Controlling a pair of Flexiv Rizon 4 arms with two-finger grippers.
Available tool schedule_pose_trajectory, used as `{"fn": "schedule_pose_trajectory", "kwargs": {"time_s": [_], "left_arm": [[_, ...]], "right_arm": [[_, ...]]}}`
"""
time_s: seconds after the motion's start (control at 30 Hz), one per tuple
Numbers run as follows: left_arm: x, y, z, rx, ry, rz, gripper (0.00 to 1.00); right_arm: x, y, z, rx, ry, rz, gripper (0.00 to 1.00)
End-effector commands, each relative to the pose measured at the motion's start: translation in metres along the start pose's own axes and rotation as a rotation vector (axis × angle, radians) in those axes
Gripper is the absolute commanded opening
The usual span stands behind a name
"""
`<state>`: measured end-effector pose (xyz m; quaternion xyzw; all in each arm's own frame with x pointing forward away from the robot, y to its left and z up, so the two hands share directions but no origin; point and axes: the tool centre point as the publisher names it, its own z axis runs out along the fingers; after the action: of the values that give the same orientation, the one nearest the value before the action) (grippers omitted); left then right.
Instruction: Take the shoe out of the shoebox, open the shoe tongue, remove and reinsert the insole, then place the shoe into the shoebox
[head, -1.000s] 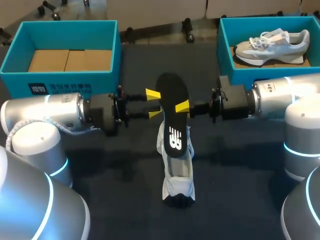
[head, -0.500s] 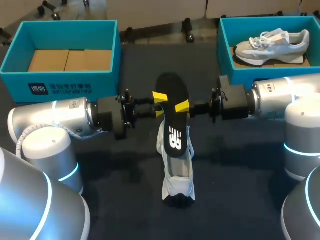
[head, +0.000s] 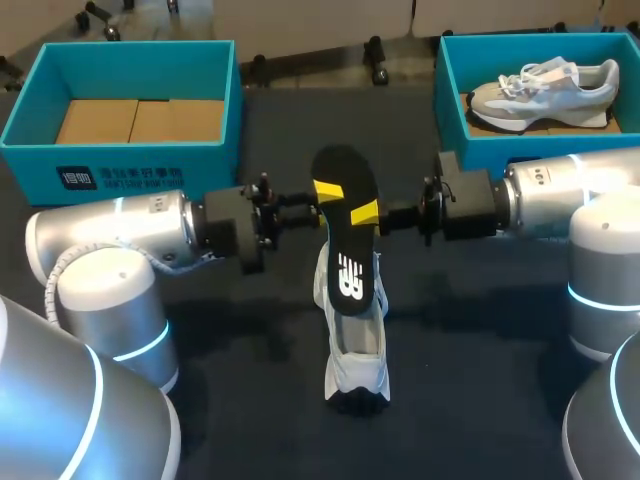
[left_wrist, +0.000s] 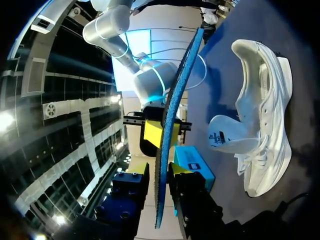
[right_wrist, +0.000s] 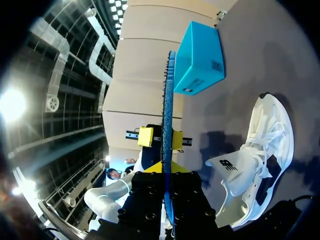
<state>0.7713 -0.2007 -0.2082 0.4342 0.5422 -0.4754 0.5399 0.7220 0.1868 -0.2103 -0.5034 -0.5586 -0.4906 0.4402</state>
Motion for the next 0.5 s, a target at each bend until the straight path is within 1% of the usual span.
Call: {"fn": "schedule_pose_trajectory", "kwargs": {"time_s": [0.03,0.13,0.33,0.5], "left_arm": [[0.0022,0.0004,0.0037,-0.004,0.001,0.007,0.24],[0.0020,0.0008,0.0043,-0.006,0.003,0.013,0.18],[0.0013,0.0015,0.0051,-0.004,0.005,0.021,0.19],[0.0023,-0.0010,0.0071,-0.001,0.007,0.023,0.16]], "right_arm": [[0.0000,-0.0005,0.0017,-0.002,-0.002,0.000,0.00],[0.0000,-0.0005,0.0017,-0.002,-0.002,0.000,0.00],[0.0000,-0.0005,0.0017,-0.002,-0.002,0.000,0.00],[0.0000,-0.0005,0.0017,-0.002,-0.002,0.000,0.00]]}}
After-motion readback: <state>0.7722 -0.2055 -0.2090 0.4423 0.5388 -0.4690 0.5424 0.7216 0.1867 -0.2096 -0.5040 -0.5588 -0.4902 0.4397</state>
